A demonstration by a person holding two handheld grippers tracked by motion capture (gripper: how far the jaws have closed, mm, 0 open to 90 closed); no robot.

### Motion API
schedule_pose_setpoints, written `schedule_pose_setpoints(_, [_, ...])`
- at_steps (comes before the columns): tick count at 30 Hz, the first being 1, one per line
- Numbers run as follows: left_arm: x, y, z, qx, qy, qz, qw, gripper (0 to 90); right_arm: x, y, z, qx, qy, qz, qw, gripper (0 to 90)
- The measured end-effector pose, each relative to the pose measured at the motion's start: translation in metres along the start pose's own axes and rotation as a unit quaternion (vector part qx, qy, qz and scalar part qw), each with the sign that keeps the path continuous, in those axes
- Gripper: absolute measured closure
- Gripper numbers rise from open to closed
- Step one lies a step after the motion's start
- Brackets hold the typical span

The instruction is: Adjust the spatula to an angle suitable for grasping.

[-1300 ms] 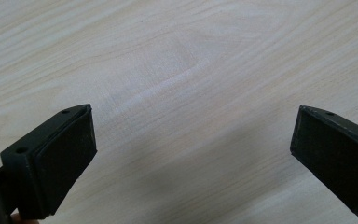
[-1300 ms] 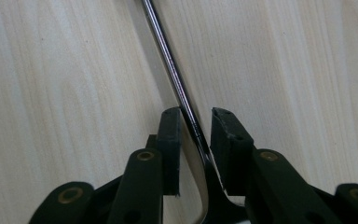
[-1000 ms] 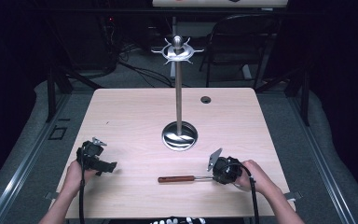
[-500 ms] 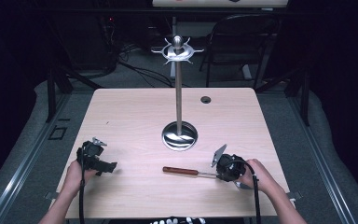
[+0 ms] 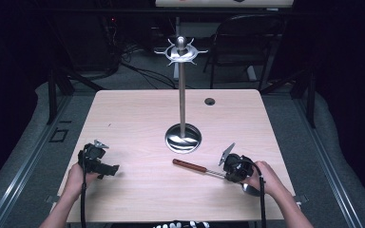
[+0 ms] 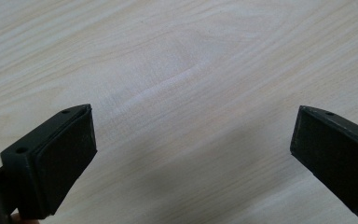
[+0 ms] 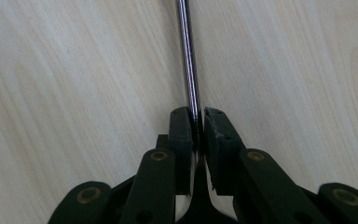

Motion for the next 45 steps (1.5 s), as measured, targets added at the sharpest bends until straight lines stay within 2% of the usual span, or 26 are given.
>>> schedule_pose_setpoints(5, [0.0,0.0,0.0,-0.003,0.0,0.0,1.0,0.0,0.004,0.0,-0.001,-0.002,-0.008,0.015,0.9998,81.9])
schedule_pose_setpoints(8, [0.0,0.0,0.0,-0.002,-0.001,0.001,1.0,0.0,0.002,0.001,0.001,-0.004,-0.009,0.007,0.9999,75.7])
schedule_pose_setpoints(10, [0.0,0.0,0.0,-0.004,0.0,0.0,1.0,0.0,-0.001,0.003,0.002,-0.006,-0.007,-0.002,1.0,74.8])
schedule_pose_setpoints(11, [0.0,0.0,0.0,-0.005,-0.002,0.002,1.0,0.0,-0.005,0.005,0.002,0.006,-0.002,-0.003,1.0,74.1])
schedule_pose_setpoints(15, [0.0,-0.001,0.0,-0.003,-0.003,0.006,1.0,0.0,-0.019,0.007,0.004,0.009,0.003,-0.011,0.9999,74.6])
schedule_pose_setpoints(18, [-0.001,-0.001,-0.001,-0.003,-0.003,0.007,1.0,0.0,-0.038,0.008,0.007,0.007,0.015,-0.018,0.9997,75.1])
schedule_pose_setpoints(21, [0.0,-0.002,-0.002,-0.002,-0.006,0.009,0.9999,0.0,-0.054,0.009,0.008,0.011,0.03,-0.011,0.9994,75.3])
schedule_pose_setpoints(25, [0.001,-0.001,0.0,-0.002,-0.004,0.007,1.0,0.0,-0.066,0.003,0.006,0.001,0.037,0.003,0.9993,75.2])
schedule_pose_setpoints(31, [0.002,-0.001,0.001,-0.002,-0.002,0.006,1.0,0.0,-0.064,0.002,0.006,-0.006,0.036,0.003,0.9993,75.3])
schedule_pose_setpoints(36, [0.001,-0.001,0.001,-0.002,0.0,0.005,1.0,0.0,-0.064,-0.005,0.01,0.003,0.051,0.018,0.9985,77.5])
schedule_pose_setpoints(42, [0.001,0.0,0.001,-0.001,-0.002,0.004,1.0,0.0,-0.063,-0.006,0.009,0.011,0.053,0.022,0.9983,80.9])
schedule_pose_setpoints(45, [0.001,0.0,0.001,-0.001,-0.001,0.003,1.0,0.0,-0.063,-0.01,0.009,0.023,0.049,0.035,0.9979,82.2])
Point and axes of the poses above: each handheld gripper's, and its own axes: y roughly backward along the jaws, x roughly out of its underside, z roughly to its left, the point moved 8 cm from there along -y, roughly forward along the jaws, and after that the axes turned 7 degrees about z, right-handed, at the moved point
